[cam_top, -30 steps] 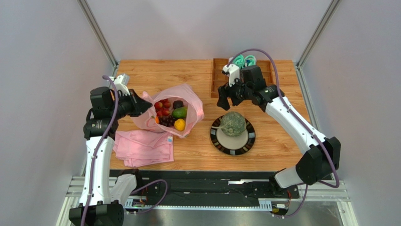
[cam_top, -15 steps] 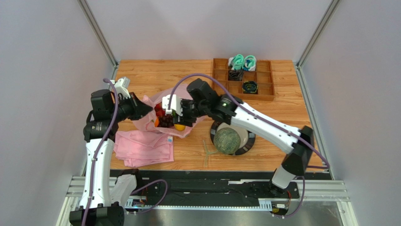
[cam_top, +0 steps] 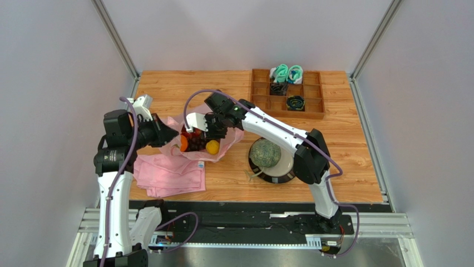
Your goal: Take the fake fruits out of the plastic bag
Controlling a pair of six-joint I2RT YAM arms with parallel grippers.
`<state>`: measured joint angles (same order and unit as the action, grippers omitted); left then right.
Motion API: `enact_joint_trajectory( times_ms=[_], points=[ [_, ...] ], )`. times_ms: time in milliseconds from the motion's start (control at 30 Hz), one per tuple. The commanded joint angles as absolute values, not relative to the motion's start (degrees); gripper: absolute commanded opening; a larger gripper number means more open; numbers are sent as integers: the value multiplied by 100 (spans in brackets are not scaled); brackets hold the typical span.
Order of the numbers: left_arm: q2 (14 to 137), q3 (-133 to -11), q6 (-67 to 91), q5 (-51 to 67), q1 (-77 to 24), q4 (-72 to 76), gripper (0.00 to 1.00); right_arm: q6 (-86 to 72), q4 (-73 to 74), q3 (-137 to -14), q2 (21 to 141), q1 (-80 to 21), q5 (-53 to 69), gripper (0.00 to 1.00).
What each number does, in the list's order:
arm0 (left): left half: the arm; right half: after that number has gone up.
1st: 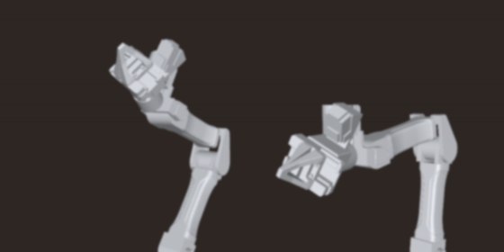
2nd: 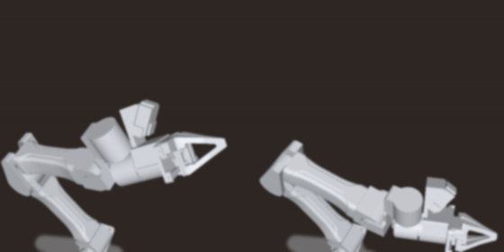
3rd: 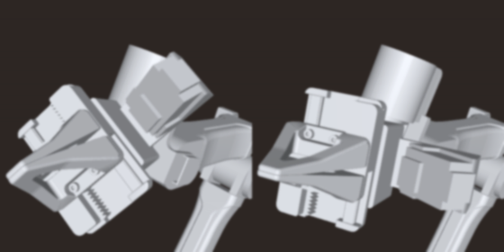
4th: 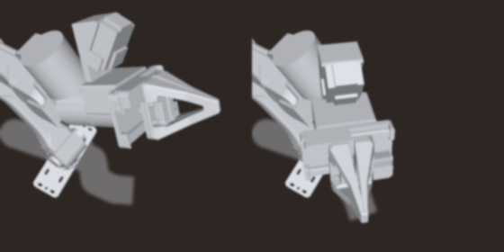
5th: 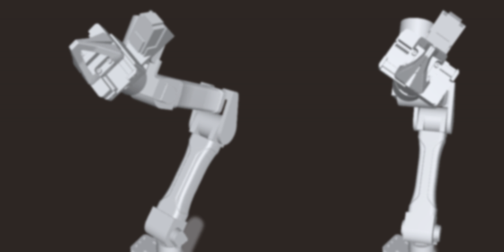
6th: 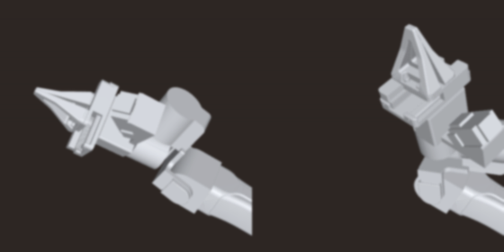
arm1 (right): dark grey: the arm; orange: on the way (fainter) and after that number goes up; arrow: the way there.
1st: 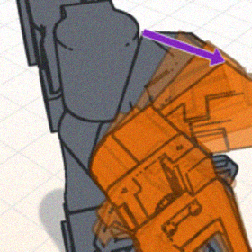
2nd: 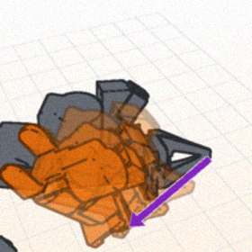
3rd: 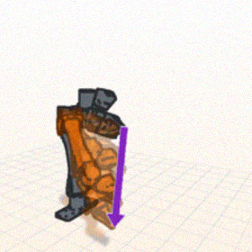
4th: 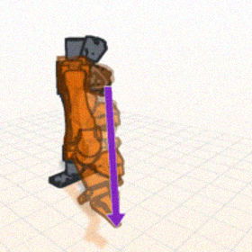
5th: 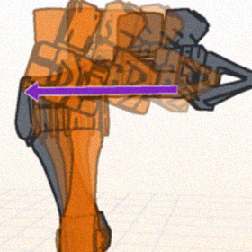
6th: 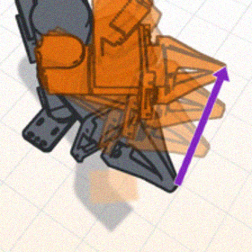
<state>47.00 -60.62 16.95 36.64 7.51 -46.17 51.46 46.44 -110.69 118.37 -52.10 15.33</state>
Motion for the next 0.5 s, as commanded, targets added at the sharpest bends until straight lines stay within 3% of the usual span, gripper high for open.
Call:
enact_joint_trajectory(
  times_ms=[0,467],
  points=[
    [4676,-6302,1529,3779,791,-4825,0,5440,4929,-11732,12295,-5212,1187,46],
    [4755,-6161,1538,3920,791,-4720,0,5827,5563,-12638,13394,-5194,739,62]
  ],
)
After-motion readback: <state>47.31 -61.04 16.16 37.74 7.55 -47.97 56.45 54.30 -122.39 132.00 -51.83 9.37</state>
